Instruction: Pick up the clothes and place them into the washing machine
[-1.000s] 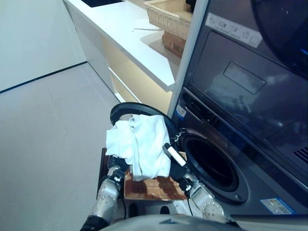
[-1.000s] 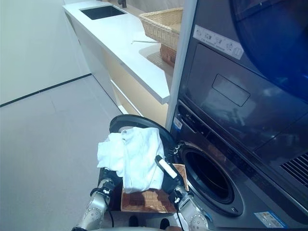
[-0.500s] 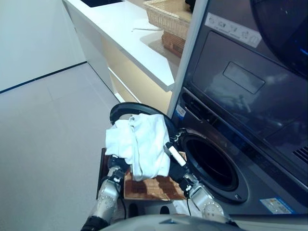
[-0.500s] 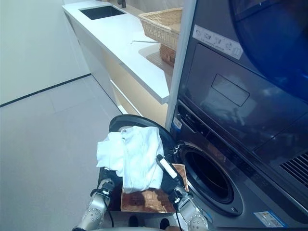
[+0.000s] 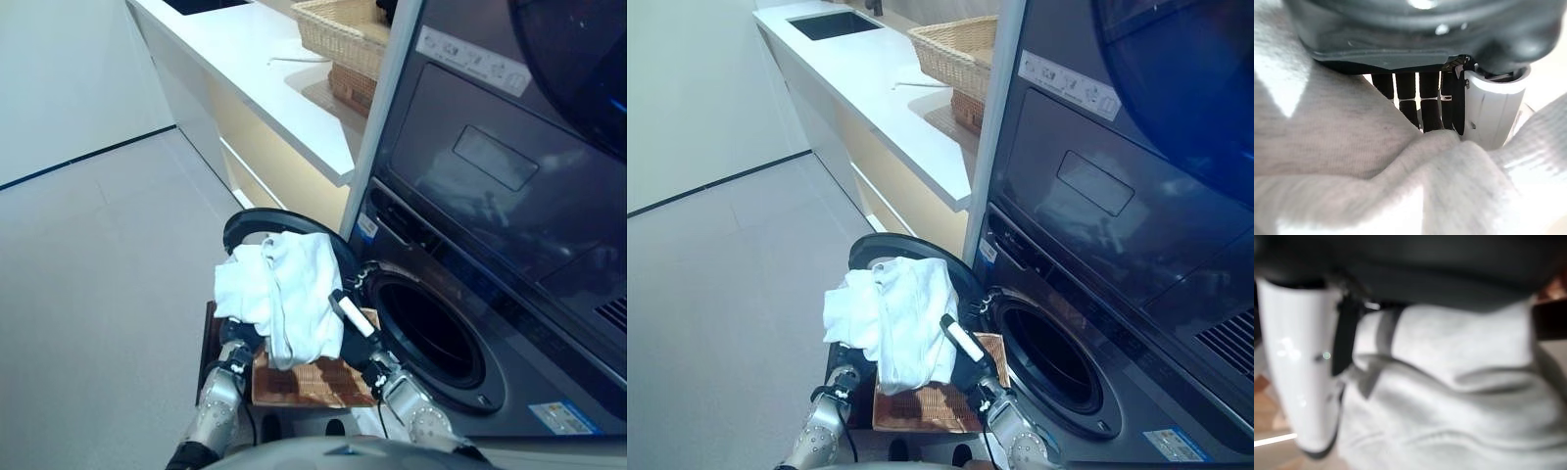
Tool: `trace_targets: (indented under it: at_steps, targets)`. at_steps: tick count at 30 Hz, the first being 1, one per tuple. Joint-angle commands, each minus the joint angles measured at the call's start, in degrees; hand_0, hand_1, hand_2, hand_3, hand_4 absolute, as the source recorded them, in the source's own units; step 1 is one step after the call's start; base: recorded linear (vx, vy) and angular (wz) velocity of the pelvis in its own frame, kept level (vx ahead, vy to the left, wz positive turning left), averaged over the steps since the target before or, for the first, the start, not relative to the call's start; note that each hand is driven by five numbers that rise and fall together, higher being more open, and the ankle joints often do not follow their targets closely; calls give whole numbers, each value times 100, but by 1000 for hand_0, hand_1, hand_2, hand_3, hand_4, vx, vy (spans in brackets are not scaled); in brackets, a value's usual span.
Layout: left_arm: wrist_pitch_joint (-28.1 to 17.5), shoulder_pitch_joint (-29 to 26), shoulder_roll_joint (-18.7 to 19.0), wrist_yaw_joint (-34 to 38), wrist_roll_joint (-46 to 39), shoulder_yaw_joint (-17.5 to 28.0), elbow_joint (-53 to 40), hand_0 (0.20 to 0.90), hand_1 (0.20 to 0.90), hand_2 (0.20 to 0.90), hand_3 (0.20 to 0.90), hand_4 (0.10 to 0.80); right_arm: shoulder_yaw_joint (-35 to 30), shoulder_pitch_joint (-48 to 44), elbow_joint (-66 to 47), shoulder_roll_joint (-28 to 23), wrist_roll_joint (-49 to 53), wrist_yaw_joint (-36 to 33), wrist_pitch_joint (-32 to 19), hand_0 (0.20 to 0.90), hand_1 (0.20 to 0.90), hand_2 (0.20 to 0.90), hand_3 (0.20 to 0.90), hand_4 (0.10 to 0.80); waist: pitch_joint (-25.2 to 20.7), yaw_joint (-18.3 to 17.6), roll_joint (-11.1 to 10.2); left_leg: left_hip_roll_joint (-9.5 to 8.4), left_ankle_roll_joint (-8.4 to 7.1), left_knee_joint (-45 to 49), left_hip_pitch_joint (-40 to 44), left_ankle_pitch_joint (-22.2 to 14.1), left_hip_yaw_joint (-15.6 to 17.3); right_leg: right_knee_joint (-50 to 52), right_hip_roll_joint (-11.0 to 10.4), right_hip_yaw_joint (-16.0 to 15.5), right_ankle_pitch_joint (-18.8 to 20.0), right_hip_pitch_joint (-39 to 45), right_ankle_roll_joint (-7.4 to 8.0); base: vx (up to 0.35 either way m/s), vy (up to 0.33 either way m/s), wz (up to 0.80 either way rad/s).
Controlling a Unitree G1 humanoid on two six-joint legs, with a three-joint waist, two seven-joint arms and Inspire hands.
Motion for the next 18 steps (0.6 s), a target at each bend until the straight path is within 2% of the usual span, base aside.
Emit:
trace_targets:
  at_steps: [1,18]
  targets:
    - [-148,-436,-213,-668,28,-279,-703,200,200,200,200,300,390,-676,-454,425,8,752,-150,900,900,900,900,800,-375,56,-199,-219,-251,-48,-115,-208,147,-279,-160,155,326,-105,310,0,0,0]
    - [-193,-512,-189,-588,197,-227,-509,200,200,200,200,300,744,-792,-574,445,-156,781,-83,900,900,900,900,800,-375,70,-191,-212,-255,-48,-99,-210,165,-306,-156,178,337,-82,311,0,-1,-1]
